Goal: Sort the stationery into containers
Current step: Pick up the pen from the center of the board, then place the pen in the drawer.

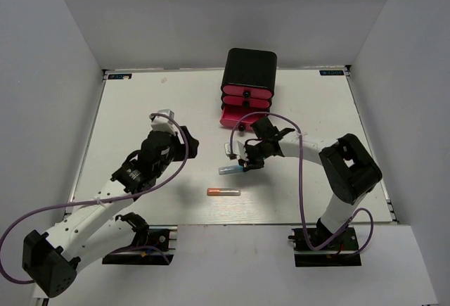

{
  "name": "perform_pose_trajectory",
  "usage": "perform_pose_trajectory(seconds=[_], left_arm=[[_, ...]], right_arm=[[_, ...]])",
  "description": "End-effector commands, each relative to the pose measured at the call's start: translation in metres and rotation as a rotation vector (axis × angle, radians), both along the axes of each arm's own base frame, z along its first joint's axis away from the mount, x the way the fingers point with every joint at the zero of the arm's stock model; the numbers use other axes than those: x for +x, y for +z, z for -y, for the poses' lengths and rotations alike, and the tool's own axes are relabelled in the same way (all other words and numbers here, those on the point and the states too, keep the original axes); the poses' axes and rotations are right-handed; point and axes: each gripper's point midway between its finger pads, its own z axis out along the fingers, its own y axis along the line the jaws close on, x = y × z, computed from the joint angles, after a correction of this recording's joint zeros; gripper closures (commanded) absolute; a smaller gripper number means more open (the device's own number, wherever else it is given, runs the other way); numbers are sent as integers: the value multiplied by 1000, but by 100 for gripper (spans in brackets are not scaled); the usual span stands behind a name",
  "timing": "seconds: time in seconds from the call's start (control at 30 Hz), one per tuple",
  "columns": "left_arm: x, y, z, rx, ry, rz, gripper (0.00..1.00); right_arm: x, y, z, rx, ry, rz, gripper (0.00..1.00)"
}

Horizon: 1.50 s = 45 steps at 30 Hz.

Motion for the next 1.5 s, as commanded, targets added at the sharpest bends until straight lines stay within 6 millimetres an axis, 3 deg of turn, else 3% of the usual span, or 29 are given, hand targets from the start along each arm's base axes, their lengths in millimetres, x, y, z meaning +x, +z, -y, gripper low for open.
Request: perform_pose_trajectory(seconds=[0.0,0.07,0.1,0.2,0.33,0.57,0.87,0.9,1.03,1.07,1.17,1.27,1.4,1.47], left_arm=[[-10,-2,12,-137,20,-102,20],[-14,1,21,-297,49,-136,23],[-15,-2,24,-355,78,-162,24],[-16,-8,30,-513,150,-240,26],[-17,-30,38,-546,239,-404,28],[-21,-60,58,-504,326,-667,28],[-28,-68,57,-521,352,-711,25],[-28,-68,58,-532,361,-716,25],[-35,-72,61,-539,365,-769,24],[-38,-77,61,-533,374,-794,24],[-41,-80,64,-524,384,-837,24],[-41,-79,69,-520,387,-872,24],[-46,-83,73,-494,415,-956,24],[-49,-89,75,-463,430,-1009,24]], right_arm=[[9,33,-3,44,-49,33,90],[22,48,-3,79,-118,61,92],[33,71,-3,114,-149,116,92],[63,103,4,154,-241,205,92],[97,128,20,164,-308,316,92],[141,136,37,119,-355,408,92],[181,122,34,67,-361,430,88],[185,112,36,52,-366,414,88],[196,106,34,36,-375,416,72],[199,99,32,30,-379,405,60],[203,96,32,28,-394,396,50],[201,93,34,27,-402,383,46],[187,113,36,81,-410,367,46],[168,123,34,141,-392,330,48]])
